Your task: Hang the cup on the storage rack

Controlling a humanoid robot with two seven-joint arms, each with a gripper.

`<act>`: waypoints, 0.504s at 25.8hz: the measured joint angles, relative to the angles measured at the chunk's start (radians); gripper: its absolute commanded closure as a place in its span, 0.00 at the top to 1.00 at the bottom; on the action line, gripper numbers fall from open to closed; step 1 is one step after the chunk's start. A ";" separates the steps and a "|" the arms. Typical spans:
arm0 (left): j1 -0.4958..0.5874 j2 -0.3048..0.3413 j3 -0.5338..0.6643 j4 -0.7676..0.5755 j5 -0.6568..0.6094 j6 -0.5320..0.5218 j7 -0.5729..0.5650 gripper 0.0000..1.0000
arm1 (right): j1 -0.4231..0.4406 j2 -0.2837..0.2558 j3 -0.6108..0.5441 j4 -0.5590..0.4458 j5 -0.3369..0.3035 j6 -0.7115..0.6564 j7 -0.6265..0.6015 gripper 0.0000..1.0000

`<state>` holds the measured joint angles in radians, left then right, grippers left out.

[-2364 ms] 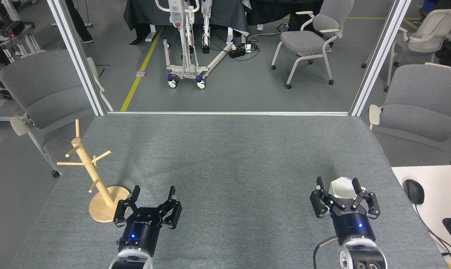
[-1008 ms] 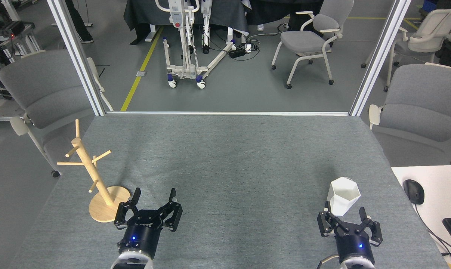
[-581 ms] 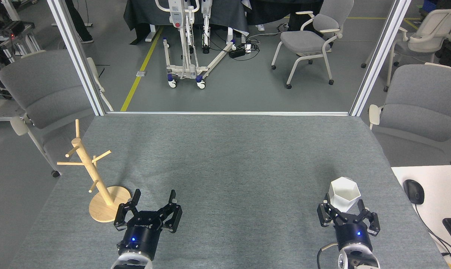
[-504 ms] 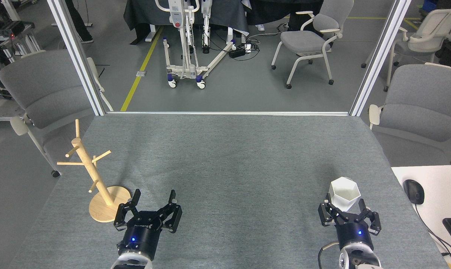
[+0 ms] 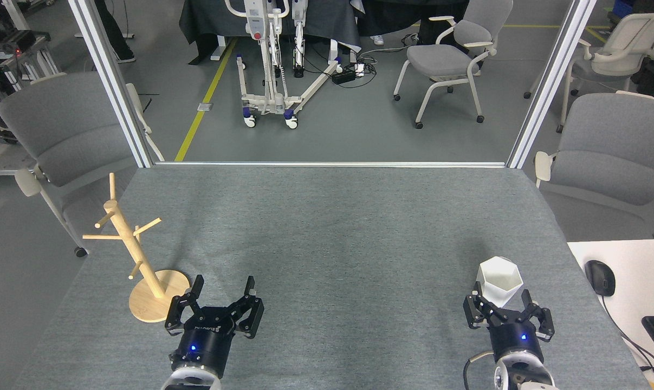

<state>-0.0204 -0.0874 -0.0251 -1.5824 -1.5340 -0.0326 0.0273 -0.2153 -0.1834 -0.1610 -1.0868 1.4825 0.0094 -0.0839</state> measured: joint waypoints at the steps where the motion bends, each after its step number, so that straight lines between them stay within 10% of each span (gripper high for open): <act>1: 0.002 0.000 0.000 0.000 0.000 0.000 0.000 0.99 | 0.000 -0.001 0.000 0.004 0.000 0.000 0.002 1.00; 13: 0.012 -0.001 -0.001 0.000 0.000 0.000 0.000 0.99 | -0.054 -0.040 0.001 0.073 -0.001 0.001 -0.004 1.00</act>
<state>-0.0080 -0.0884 -0.0257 -1.5821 -1.5340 -0.0322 0.0273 -0.2695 -0.2231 -0.1600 -1.0140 1.4814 0.0106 -0.0879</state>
